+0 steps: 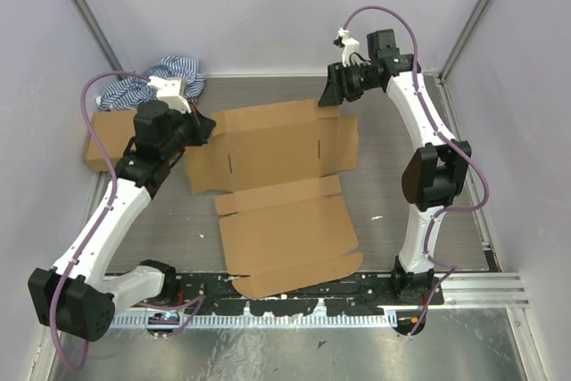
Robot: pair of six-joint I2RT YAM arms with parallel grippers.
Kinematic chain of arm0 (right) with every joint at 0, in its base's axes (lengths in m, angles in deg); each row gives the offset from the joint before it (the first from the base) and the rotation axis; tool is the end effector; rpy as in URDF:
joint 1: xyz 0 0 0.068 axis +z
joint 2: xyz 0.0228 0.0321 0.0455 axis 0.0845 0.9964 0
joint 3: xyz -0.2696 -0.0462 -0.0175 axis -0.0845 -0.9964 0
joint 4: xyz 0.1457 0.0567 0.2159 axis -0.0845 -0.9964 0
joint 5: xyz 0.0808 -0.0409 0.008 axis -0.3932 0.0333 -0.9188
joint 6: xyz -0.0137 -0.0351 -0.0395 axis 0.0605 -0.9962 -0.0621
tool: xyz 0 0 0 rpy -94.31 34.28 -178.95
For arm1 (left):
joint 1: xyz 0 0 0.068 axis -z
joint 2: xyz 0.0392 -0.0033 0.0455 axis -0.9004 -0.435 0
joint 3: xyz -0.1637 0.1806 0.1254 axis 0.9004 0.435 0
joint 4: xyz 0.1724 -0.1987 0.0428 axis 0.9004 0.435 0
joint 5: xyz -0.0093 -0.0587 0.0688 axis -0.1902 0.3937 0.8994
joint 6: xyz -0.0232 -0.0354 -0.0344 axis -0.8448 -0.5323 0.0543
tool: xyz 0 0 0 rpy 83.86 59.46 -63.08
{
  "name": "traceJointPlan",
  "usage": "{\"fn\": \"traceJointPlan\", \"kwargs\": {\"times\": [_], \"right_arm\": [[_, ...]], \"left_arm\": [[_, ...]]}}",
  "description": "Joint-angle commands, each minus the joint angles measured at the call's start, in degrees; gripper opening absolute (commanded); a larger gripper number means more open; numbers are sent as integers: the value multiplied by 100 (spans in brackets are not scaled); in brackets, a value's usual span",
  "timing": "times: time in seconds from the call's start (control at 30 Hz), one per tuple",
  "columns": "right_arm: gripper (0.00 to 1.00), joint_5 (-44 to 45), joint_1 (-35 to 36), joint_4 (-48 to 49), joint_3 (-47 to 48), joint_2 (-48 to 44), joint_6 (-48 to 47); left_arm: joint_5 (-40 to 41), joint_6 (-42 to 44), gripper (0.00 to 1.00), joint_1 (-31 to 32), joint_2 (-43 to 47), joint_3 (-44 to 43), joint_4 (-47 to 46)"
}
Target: Fold the paper box
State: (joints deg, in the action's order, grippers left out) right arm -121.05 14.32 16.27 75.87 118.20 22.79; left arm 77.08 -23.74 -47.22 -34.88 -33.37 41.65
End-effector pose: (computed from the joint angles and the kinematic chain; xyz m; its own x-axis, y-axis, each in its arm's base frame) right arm 0.4354 0.0965 0.3428 -0.6442 -0.2405 -0.7261 -0.6604 0.6538 0.3693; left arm 0.2478 -0.0797 0.3536 -0.3930 -0.2202 -0.8928 0.2690 0.9009 -0.3406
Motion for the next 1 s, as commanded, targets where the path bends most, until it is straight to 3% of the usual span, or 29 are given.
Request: {"fn": "traceJointPlan", "kwargs": {"times": [0.0,0.1,0.27,0.43,0.5,0.7,0.9,0.97], "right_arm": [[51,-225,41,-103,98,-92,-35],[35,152,160,-198,89,-127,77],[22,736,434,-245,-135,-206,204],[2,1658,663,-4,-319,-348,585],[1,1980,719,315,-591,-533,707],[1,2555,1031,1959,-1818,-1562,523],[1,2606,1249,4193,-3354,-2849,49],[1,2408,1278,5407,-4089,-3433,-85]], "left_arm": [[83,68,0,21,113,24,-327],[116,94,0,19,87,-26,-312],[130,107,0,19,48,-99,-311],[158,129,0,32,55,-129,-279],[200,142,1,31,72,-175,-220],[261,317,35,28,77,-652,318],[137,621,48,35,51,-1212,719],[0,745,49,36,11,-1369,743]]}}
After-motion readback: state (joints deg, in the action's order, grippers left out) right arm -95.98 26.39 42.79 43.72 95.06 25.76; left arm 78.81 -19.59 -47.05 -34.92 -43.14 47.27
